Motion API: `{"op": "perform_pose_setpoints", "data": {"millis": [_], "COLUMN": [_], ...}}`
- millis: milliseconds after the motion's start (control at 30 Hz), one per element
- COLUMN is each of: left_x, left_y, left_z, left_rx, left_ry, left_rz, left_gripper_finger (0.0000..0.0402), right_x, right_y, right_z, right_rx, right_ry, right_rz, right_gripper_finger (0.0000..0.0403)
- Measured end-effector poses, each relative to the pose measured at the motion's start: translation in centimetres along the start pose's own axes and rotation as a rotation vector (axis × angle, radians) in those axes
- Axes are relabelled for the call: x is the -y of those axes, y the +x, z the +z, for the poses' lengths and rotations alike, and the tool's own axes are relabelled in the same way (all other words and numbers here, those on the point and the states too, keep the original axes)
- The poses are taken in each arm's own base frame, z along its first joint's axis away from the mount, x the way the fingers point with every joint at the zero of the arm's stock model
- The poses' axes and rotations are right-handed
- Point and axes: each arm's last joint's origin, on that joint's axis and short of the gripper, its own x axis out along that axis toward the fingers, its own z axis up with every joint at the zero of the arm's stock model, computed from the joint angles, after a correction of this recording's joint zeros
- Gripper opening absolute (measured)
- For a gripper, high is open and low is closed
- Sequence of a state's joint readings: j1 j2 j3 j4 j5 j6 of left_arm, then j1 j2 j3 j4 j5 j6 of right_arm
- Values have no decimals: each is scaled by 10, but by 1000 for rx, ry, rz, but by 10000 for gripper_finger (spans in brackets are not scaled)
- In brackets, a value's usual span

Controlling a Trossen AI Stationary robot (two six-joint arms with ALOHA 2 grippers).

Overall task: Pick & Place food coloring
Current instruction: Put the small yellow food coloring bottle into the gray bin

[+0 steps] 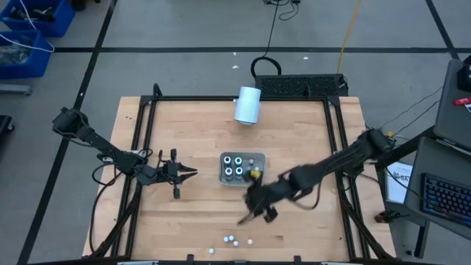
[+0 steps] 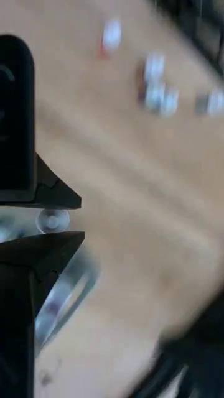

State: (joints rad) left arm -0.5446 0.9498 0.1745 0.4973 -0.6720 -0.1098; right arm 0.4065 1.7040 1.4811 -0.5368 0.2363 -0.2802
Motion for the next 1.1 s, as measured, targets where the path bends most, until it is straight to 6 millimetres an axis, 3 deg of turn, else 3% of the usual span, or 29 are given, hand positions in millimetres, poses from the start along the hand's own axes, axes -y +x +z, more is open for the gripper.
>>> {"op": "perform_pose_setpoints", "data": {"millis": [233, 333, 467, 733, 1100], "left_x": [0, 0, 0, 0, -1], "left_y": [0, 0, 0, 0, 0], "left_z": [0, -1, -2, -2, -2], "left_rx": [0, -5, -13, -19, -17], "left_ry": [0, 6, 20, 18, 36], "left_rz": [0, 2, 3, 4, 11], "left_gripper_finger": [47, 47, 47, 47, 47], "right_x": [63, 82, 97, 101, 90], "right_y": [-38, -34, -13, 17, 36], "right_z": [-26, -44, -74, -115, -129], "right_rx": [-75, -113, -126, -32, 16], "right_ry": [155, 208, 273, 347, 364], "right_rz": [-147, -184, -155, -71, -80], "right_gripper_finger": [42, 43, 44, 44, 45]}}
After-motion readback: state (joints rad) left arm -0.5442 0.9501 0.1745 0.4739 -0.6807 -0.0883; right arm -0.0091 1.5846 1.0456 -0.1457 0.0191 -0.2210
